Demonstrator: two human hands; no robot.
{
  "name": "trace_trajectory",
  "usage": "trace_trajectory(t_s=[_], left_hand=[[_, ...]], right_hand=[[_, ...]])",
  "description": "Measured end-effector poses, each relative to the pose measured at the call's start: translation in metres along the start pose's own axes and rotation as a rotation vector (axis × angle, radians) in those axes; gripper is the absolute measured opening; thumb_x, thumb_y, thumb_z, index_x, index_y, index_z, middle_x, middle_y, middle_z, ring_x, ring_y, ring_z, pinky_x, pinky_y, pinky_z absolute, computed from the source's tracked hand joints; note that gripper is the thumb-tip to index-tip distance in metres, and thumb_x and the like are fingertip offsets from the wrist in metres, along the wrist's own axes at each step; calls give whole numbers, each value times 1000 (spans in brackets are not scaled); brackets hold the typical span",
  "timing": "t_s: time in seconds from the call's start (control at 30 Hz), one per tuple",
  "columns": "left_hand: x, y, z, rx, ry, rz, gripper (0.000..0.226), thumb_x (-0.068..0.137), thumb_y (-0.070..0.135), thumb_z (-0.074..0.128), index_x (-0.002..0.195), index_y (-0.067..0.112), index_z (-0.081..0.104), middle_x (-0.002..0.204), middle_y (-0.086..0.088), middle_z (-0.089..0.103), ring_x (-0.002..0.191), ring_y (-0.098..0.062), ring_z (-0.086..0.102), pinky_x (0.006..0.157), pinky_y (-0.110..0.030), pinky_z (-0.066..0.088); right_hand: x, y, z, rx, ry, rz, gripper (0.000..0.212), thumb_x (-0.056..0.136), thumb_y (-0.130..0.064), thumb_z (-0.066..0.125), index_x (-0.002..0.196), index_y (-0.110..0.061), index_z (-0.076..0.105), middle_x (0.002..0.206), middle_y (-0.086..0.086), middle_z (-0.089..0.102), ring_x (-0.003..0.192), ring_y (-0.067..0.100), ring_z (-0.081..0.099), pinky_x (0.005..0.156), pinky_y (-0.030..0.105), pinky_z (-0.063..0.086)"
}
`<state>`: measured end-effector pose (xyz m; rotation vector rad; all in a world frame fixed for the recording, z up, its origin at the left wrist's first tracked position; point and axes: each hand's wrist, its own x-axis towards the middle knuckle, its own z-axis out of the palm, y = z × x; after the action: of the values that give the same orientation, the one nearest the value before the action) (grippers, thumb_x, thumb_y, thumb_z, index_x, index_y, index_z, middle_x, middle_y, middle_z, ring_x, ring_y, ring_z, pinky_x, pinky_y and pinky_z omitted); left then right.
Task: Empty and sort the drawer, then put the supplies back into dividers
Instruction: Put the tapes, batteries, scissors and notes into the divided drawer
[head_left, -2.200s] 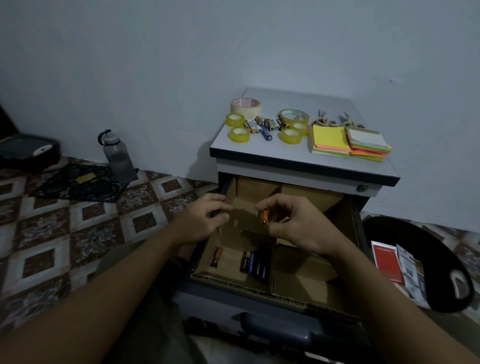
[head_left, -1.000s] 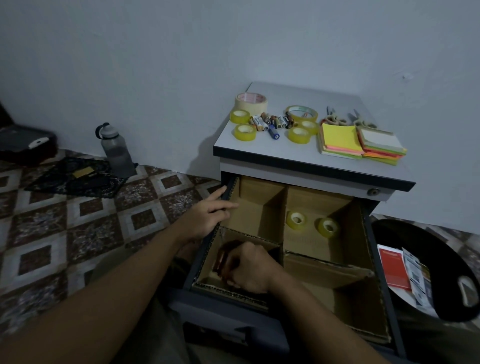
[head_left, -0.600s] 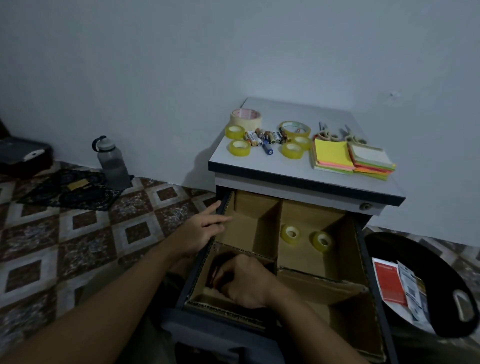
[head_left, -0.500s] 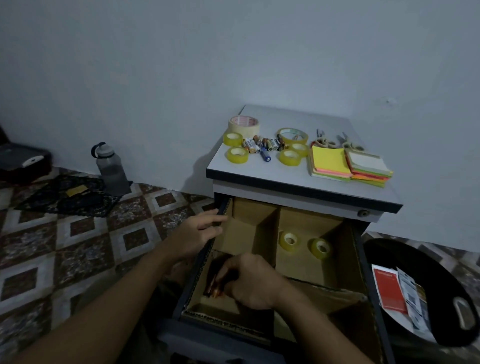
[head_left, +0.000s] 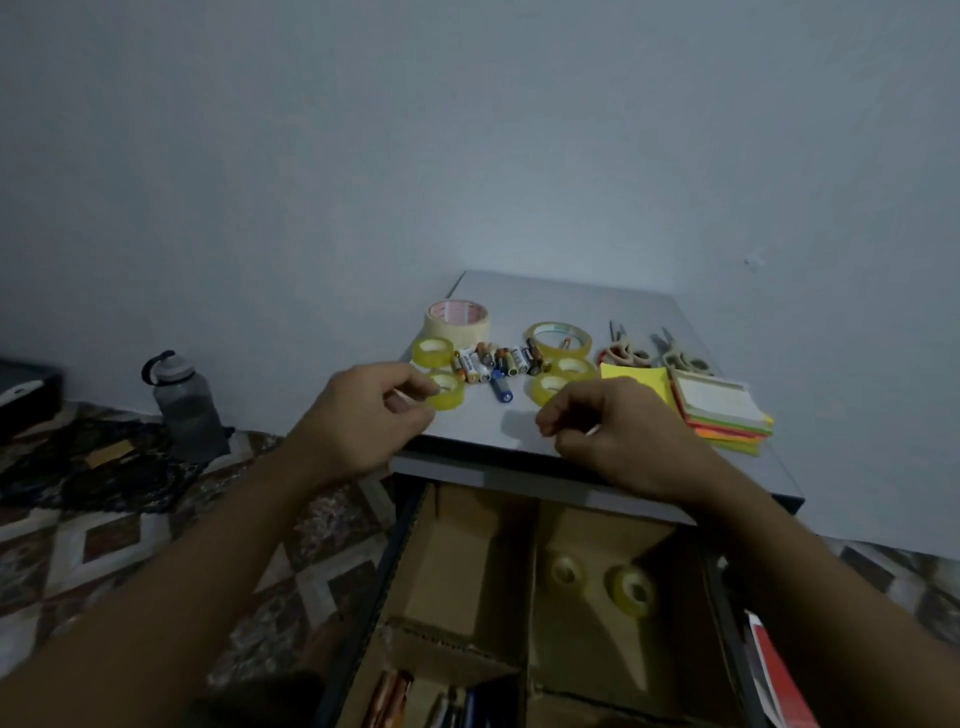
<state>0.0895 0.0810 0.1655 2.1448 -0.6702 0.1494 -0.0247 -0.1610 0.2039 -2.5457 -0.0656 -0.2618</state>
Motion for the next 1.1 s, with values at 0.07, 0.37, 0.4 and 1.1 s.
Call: trace_trajectory(t_s=[0.07,0.37,0.4,1.1], left_hand=[[26,7,-1,58,-34,26,17,86,23,73,102,29,73,95,-3,73,82,-17,67,77,-31,55],[119,34,19,265,-279,79,51,80,21,79,128,23,64,98,28,49,74,9,52,58,-4,36],[125,32,22,277,-307,78,55,79,21,80,131,23,62,107,23,51,76,8,52,59,-5,36],[152,31,41,473,-412,125,45,74,29,84,117,31,71,102,8,56,83,-6,51,63,-20,40]], right_hand=[[23,9,-16,-59,57,-2,18,80,-10,69,91,-23,74,78,-17,67,72,-3,62,63,5,42],[131,46,-29,-141,-58,38,42,83,-16,75,123,-22,65,116,-5,65,98,12,62,85,26,47],[141,50,-27,-160,-92,34,46,82,-18,77,126,-23,63,120,-4,64,101,13,61,84,26,45],[184,66,-11,-288,-354,-36,50,78,-26,81,124,-24,61,115,-3,66,90,13,60,65,17,39]])
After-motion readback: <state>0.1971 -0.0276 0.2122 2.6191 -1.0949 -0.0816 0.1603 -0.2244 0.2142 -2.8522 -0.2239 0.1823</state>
